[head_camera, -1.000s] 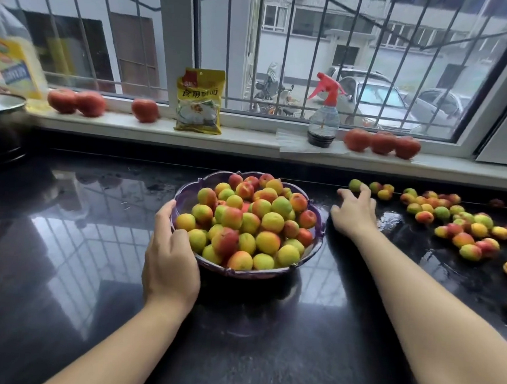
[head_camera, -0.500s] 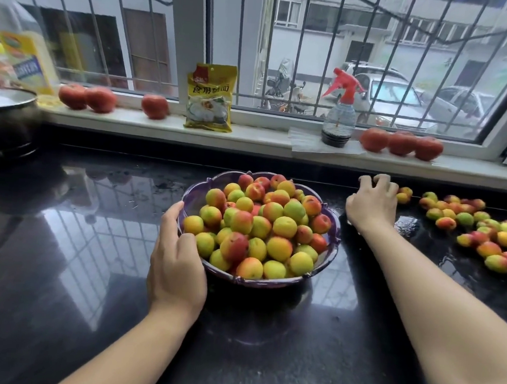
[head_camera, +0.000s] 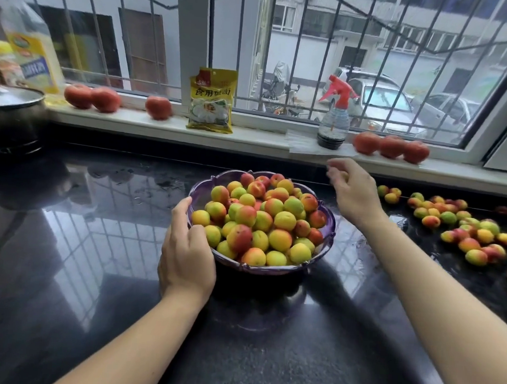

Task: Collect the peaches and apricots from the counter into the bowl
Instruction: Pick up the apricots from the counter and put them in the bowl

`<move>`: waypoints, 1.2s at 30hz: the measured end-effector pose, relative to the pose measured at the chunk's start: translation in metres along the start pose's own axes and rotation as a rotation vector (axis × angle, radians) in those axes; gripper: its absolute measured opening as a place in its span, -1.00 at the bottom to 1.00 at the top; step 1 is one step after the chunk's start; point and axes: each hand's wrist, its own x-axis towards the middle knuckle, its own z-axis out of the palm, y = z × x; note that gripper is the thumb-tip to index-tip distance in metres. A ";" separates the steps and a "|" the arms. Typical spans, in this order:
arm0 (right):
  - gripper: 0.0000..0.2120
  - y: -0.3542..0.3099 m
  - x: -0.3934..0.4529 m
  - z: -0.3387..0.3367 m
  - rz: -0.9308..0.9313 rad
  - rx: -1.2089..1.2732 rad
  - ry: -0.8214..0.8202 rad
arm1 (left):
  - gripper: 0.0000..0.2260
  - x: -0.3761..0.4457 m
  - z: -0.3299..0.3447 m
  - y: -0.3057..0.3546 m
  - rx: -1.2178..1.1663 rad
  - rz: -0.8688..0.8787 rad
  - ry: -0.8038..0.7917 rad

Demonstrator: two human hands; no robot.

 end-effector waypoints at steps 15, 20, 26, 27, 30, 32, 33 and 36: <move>-0.62 -0.103 -0.026 0.029 -0.243 -0.193 -0.389 | -0.41 -0.001 -0.004 0.005 0.041 -0.003 -0.018; -0.71 -0.047 -0.013 -0.010 0.019 -0.026 -0.033 | -0.43 0.002 -0.001 0.002 0.050 0.005 -0.004; -0.69 0.048 -0.039 -0.026 0.341 -0.322 -0.028 | -0.44 0.003 0.003 0.002 0.097 0.024 -0.031; -0.67 0.057 -0.042 -0.027 0.356 -0.364 -0.052 | -0.43 0.002 0.003 0.002 0.106 0.030 -0.039; -0.64 0.074 -0.043 -0.032 0.377 -0.456 -0.076 | -0.41 0.006 0.009 0.002 0.102 0.047 -0.057; -0.65 0.084 -0.036 -0.035 0.372 -0.510 -0.086 | -0.42 0.009 0.017 0.005 0.069 0.048 -0.061; -0.65 0.090 -0.031 -0.036 0.368 -0.541 -0.094 | -0.43 0.009 0.022 0.007 0.044 0.050 -0.064; -0.61 0.110 -0.009 -0.038 0.365 -0.648 -0.124 | -0.45 0.011 0.033 0.008 -0.034 0.048 -0.066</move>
